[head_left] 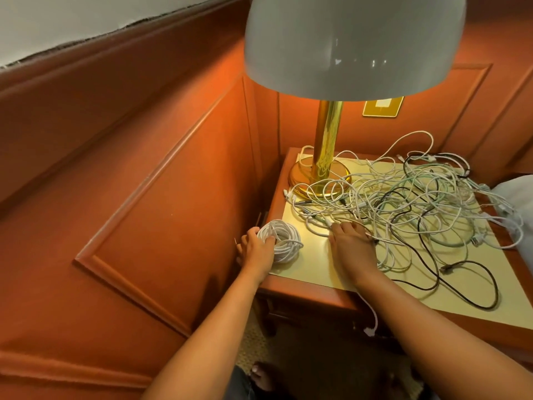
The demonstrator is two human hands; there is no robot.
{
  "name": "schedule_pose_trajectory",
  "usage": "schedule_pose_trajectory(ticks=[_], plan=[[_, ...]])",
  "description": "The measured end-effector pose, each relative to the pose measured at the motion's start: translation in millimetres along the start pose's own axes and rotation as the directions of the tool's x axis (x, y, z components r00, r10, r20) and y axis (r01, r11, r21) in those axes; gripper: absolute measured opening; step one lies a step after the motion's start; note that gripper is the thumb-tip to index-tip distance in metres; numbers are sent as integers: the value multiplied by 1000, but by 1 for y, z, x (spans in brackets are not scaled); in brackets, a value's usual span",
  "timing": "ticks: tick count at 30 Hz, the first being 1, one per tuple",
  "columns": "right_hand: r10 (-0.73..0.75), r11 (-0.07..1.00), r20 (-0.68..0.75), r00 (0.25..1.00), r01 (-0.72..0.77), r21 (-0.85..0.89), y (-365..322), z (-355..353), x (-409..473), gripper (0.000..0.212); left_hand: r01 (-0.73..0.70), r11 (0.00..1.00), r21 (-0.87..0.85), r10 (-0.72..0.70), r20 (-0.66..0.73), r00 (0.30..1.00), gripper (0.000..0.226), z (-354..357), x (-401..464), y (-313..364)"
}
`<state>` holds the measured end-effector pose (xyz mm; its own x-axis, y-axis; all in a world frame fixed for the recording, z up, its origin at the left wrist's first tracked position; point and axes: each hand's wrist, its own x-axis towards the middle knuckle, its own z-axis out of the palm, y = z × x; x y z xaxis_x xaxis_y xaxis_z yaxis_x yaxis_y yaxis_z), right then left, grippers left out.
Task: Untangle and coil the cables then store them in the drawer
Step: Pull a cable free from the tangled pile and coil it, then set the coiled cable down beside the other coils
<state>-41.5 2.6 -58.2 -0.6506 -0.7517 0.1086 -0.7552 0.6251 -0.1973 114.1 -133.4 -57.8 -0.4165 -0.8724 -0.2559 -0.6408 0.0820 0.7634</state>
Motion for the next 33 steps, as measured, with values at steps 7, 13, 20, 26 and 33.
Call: schedule_pose_trajectory(ticks=[7,13,20,26,33], plan=[[-29,999,77,997,27,25,-6,-12,-14,49,-23,976,-214,39,71,997,66,-5,-9,-4],[-37,999,102,994,40,-36,-11,-23,-33,56,-213,977,-12,213,60,975,85,-12,-49,-4],[-4,999,230,973,12,-35,4,-20,-55,58,-225,972,67,226,-17,974,88,5,-58,-1],[80,997,227,971,-79,-13,18,-14,-24,56,-262,964,47,265,-52,963,83,13,-37,2],[175,984,132,976,-172,-38,19,-4,-1,55,-320,944,82,321,-10,947,83,18,5,20]])
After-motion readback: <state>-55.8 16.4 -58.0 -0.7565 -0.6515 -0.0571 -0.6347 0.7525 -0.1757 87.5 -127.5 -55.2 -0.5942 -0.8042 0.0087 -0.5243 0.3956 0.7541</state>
